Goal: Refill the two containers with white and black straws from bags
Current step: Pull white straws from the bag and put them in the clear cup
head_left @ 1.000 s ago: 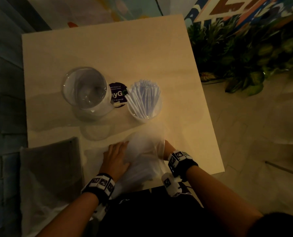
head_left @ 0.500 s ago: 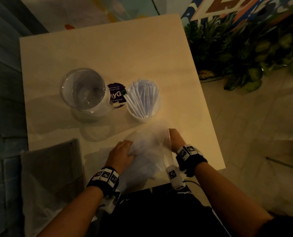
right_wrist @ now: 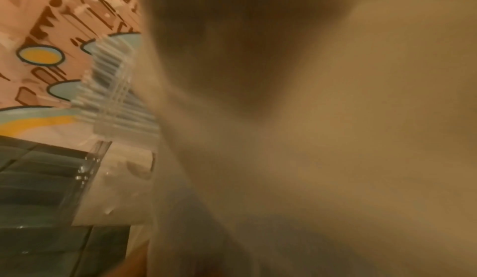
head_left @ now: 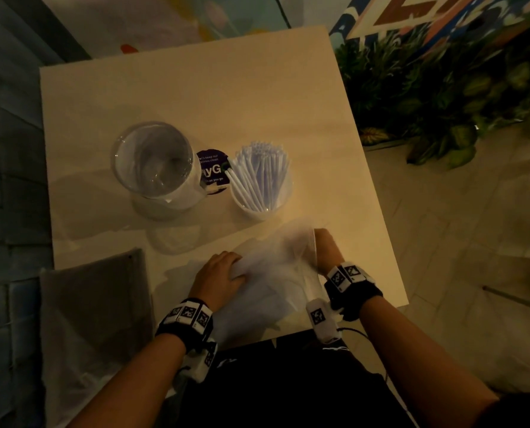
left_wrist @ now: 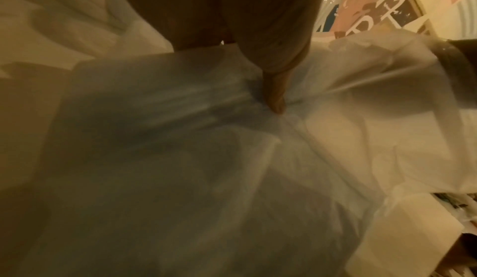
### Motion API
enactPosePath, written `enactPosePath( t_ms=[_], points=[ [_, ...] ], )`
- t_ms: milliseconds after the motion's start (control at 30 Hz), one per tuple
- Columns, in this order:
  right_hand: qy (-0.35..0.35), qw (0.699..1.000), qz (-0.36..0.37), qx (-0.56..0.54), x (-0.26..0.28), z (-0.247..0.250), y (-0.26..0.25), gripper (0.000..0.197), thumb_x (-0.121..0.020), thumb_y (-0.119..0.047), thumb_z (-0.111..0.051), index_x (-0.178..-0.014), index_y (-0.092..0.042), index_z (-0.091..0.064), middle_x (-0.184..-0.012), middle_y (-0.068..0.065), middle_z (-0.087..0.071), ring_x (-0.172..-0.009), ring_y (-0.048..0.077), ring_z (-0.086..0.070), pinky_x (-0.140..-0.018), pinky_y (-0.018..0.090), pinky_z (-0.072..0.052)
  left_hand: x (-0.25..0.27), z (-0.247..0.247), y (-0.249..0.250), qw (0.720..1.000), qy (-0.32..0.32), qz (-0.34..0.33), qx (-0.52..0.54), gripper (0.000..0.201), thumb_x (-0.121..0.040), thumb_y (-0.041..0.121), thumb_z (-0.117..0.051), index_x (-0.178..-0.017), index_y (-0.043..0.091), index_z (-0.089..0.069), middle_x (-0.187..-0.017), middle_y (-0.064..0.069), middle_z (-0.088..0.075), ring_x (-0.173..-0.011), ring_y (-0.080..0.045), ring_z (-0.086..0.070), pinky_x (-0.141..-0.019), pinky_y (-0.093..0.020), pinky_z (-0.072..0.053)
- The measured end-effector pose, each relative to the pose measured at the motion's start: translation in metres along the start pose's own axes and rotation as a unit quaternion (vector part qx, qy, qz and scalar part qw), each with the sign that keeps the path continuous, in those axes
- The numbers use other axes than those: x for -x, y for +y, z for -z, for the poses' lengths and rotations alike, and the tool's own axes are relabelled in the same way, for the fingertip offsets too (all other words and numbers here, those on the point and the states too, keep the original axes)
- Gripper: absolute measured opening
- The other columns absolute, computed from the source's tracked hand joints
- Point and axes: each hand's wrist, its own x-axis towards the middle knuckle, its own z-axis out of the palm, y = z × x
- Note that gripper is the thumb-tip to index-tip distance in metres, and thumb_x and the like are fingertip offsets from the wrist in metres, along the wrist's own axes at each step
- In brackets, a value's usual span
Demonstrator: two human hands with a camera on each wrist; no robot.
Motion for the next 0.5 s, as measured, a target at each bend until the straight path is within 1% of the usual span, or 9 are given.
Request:
enactPosePath(
  t_ms=[33,67,133,167,267,333,367,433,500],
  points=[
    [0.013,1.000,-0.002,-0.023,0.003,0.009,-0.002,0.012,-0.090,-0.008,-0.066,-0.095,-0.002,-0.075,-0.097,0.018,-0.074,-0.082,0.015,-0.062,-0.068,0.027,-0.043,0.000,0.000,-0.003,1.000,0.002,0.005,-0.001,0.036,-0.085,0.032,-0.070,-0.116,0.016,-0.061,-0.112,-0.006,-0.063,-0.102,-0.027,-0.057,-0.085,-0.034,-0.044],
    [0.032,0.998,0.001,-0.055,0.005,0.017,-0.001,0.012,-0.088,-0.004,-0.066,-0.091,-0.007,-0.077,-0.086,0.011,-0.075,-0.074,0.012,-0.065,-0.063,0.021,-0.045,0.000,0.001,-0.007,1.000,0.002,0.008,-0.002,0.038,-0.085,0.033,-0.070,-0.118,0.016,-0.060,-0.113,-0.006,-0.063,-0.104,-0.027,-0.057,-0.086,-0.034,-0.044],
    [0.038,0.993,-0.012,-0.112,0.012,0.035,-0.004,0.013,-0.086,-0.001,-0.067,-0.086,-0.010,-0.076,-0.069,0.003,-0.072,-0.057,0.004,-0.065,-0.056,0.010,-0.045,0.000,0.001,-0.012,1.000,-0.005,0.017,-0.005,0.043,-0.086,0.035,-0.069,-0.122,0.015,-0.058,-0.118,-0.007,-0.061,-0.108,-0.028,-0.056,-0.090,-0.034,-0.044],
    [0.036,0.990,-0.013,-0.135,0.015,0.044,-0.005,0.009,-0.087,-0.004,-0.069,-0.085,-0.010,-0.075,-0.065,0.002,-0.071,-0.053,0.004,-0.065,-0.056,0.010,-0.047,0.000,0.002,-0.014,1.000,-0.008,0.023,-0.005,0.046,-0.086,0.036,-0.069,-0.124,0.014,-0.057,-0.121,-0.007,-0.060,-0.110,-0.027,-0.055,-0.092,-0.035,-0.043],
    [0.055,0.983,-0.004,-0.174,0.024,0.072,-0.008,0.003,-0.088,-0.009,-0.072,-0.086,-0.010,-0.074,-0.063,-0.003,-0.072,-0.055,0.011,-0.069,-0.060,0.018,-0.054,0.001,0.008,-0.013,0.999,-0.017,0.042,-0.005,0.059,-0.082,0.045,-0.072,-0.130,0.016,-0.053,-0.128,-0.004,-0.057,-0.116,-0.025,-0.051,-0.098,-0.035,-0.042],
    [0.068,0.983,0.002,-0.168,0.027,0.085,-0.008,0.004,-0.088,-0.009,-0.073,-0.085,-0.012,-0.074,-0.060,-0.007,-0.071,-0.054,0.010,-0.069,-0.060,0.019,-0.055,0.005,0.016,-0.005,0.999,-0.015,0.046,0.000,0.073,-0.073,0.059,-0.074,-0.132,0.022,-0.050,-0.129,0.002,-0.055,-0.117,-0.020,-0.050,-0.099,-0.036,-0.043],
    [0.072,0.984,0.005,-0.162,0.028,0.089,-0.008,0.006,-0.088,-0.010,-0.073,-0.084,-0.014,-0.073,-0.061,-0.008,-0.071,-0.054,0.009,-0.069,-0.061,0.020,-0.056,0.007,0.021,0.003,0.999,0.005,0.035,0.013,0.080,-0.068,0.067,-0.073,-0.131,0.025,-0.048,-0.128,0.005,-0.054,-0.116,-0.017,-0.050,-0.098,-0.037,-0.044],
    [0.069,0.988,0.014,-0.141,0.032,0.097,-0.015,0.009,-0.088,-0.011,-0.073,-0.083,-0.018,-0.072,-0.065,-0.005,-0.071,-0.056,0.009,-0.069,-0.064,0.022,-0.058,0.013,0.031,0.026,0.996,0.070,-0.024,0.053,0.085,-0.064,0.073,-0.072,-0.132,0.028,-0.046,-0.127,0.009,-0.052,-0.113,-0.012,-0.050,-0.094,-0.034,-0.046],
    [0.064,0.990,0.026,-0.120,0.035,0.099,-0.020,0.010,-0.089,-0.012,-0.073,-0.083,-0.021,-0.071,-0.072,-0.004,-0.071,-0.058,0.008,-0.069,-0.065,0.020,-0.059,0.013,0.036,0.060,0.985,0.113,-0.109,0.076,0.085,-0.066,0.073,-0.071,-0.132,0.025,-0.047,-0.128,0.007,-0.051,-0.115,-0.011,-0.049,-0.095,-0.030,-0.045]
  ],
)
